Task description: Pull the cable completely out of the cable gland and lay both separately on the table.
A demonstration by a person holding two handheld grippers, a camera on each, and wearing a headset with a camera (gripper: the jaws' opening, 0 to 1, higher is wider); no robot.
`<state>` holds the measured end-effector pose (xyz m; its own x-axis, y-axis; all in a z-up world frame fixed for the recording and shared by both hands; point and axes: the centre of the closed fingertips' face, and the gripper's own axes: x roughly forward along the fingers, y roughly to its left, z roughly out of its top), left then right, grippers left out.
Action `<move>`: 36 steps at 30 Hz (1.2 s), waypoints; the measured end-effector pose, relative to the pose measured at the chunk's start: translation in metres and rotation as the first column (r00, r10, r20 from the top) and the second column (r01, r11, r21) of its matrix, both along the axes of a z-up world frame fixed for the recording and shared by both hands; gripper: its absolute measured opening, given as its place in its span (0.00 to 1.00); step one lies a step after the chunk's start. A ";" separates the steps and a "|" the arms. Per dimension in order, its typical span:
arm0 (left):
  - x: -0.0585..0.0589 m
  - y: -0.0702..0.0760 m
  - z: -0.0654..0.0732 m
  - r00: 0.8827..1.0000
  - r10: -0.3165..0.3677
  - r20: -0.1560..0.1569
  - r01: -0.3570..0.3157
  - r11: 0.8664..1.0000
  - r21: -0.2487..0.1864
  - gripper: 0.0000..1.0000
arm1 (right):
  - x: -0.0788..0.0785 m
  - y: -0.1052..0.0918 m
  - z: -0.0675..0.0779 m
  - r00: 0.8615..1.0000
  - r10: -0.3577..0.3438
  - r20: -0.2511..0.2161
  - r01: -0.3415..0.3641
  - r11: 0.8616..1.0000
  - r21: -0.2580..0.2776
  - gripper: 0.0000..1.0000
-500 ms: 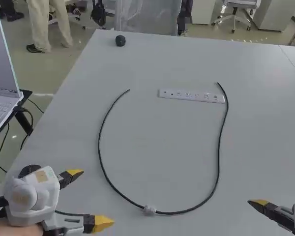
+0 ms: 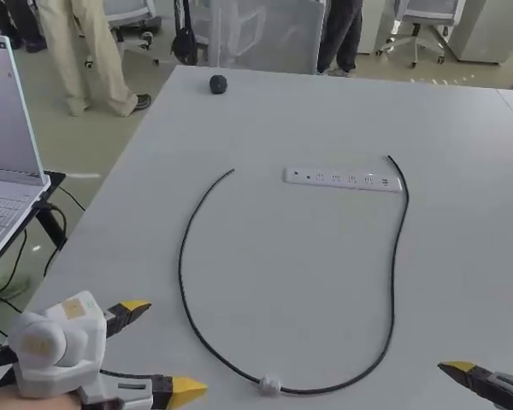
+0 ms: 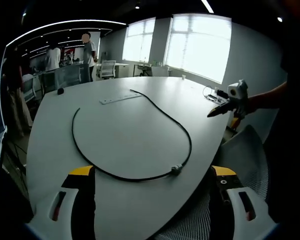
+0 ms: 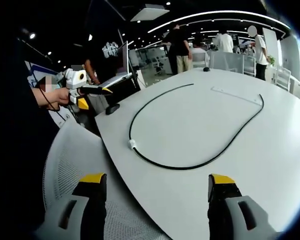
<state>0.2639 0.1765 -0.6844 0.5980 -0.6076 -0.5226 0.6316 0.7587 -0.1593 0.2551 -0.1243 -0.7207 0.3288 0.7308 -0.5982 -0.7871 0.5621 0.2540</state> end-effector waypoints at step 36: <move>-0.007 -0.006 -0.007 0.997 -0.073 0.000 0.073 0.997 0.029 0.93 | 0.034 0.101 0.016 0.973 0.229 -0.015 -0.228 0.963 -0.146 0.57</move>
<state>0.2565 0.1709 -0.6912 0.5529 -0.6345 -0.5401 0.6856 0.7148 -0.1379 0.2889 -0.0231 -0.7046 0.1648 0.6917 -0.7032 -0.8993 0.3981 0.1808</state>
